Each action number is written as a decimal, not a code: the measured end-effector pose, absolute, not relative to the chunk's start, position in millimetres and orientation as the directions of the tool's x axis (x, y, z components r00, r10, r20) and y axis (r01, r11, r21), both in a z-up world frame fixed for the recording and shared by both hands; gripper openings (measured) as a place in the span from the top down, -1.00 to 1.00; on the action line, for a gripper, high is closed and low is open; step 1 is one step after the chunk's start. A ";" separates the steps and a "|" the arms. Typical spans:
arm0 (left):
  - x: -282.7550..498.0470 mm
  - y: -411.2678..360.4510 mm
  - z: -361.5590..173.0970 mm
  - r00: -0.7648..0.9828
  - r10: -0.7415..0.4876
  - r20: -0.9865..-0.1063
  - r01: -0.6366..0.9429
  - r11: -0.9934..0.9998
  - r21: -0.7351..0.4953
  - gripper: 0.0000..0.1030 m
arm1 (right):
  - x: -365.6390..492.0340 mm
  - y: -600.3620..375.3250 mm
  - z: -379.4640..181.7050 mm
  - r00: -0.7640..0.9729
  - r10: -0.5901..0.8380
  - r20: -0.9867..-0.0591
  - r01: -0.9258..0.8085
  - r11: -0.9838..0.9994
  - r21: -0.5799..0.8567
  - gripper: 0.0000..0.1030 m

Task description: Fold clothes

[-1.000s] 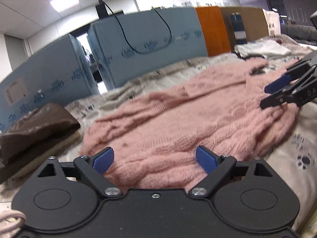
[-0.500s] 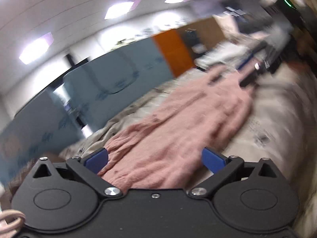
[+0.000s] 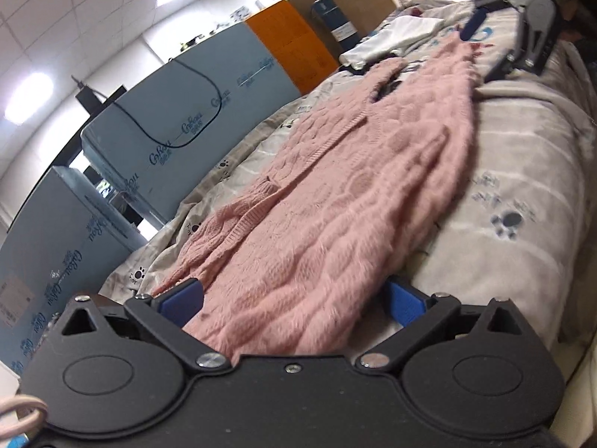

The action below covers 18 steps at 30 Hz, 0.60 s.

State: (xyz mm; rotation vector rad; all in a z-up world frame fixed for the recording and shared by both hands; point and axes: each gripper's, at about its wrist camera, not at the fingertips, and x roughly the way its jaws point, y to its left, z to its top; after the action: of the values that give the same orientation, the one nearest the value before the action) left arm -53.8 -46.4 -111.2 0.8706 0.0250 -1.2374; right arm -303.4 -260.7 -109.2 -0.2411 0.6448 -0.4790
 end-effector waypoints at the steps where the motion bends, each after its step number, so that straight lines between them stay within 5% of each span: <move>1: -53.6 -49.4 -111.6 0.378 -0.804 -0.460 0.826 0.069 0.559 -1.00 | -300.5 -259.5 -109.3 0.704 -0.490 -0.515 0.340 0.868 -0.362 -0.73; 7: -48.0 -53.6 -111.2 0.398 -0.789 -0.469 0.828 0.090 0.553 -1.00 | -283.2 -254.1 -110.6 0.754 -0.427 -0.499 0.249 0.889 -0.384 -0.73; 12: -34.7 -54.8 -111.3 0.423 -0.783 -0.457 0.845 0.158 0.512 -0.98 | -295.3 -298.7 -112.0 0.730 -0.486 -0.481 0.386 0.873 -0.298 -0.62; 14: -30.8 -57.9 -110.6 0.417 -0.788 -0.454 0.857 0.175 0.484 -0.74 | -301.9 -311.2 -112.2 0.754 -0.464 -0.464 0.404 0.886 -0.229 -0.30; 18: -27.4 -63.0 -107.9 0.331 -0.813 -0.478 0.906 0.133 0.401 0.33 | -302.6 -315.9 -115.7 0.795 -0.396 -0.460 0.348 0.918 -0.190 0.29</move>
State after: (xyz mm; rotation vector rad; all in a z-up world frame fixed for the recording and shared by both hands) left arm -27.4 -63.0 -107.9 0.7055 0.1573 -1.2540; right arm -302.6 -315.9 -115.7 -0.0974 0.5149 -0.4004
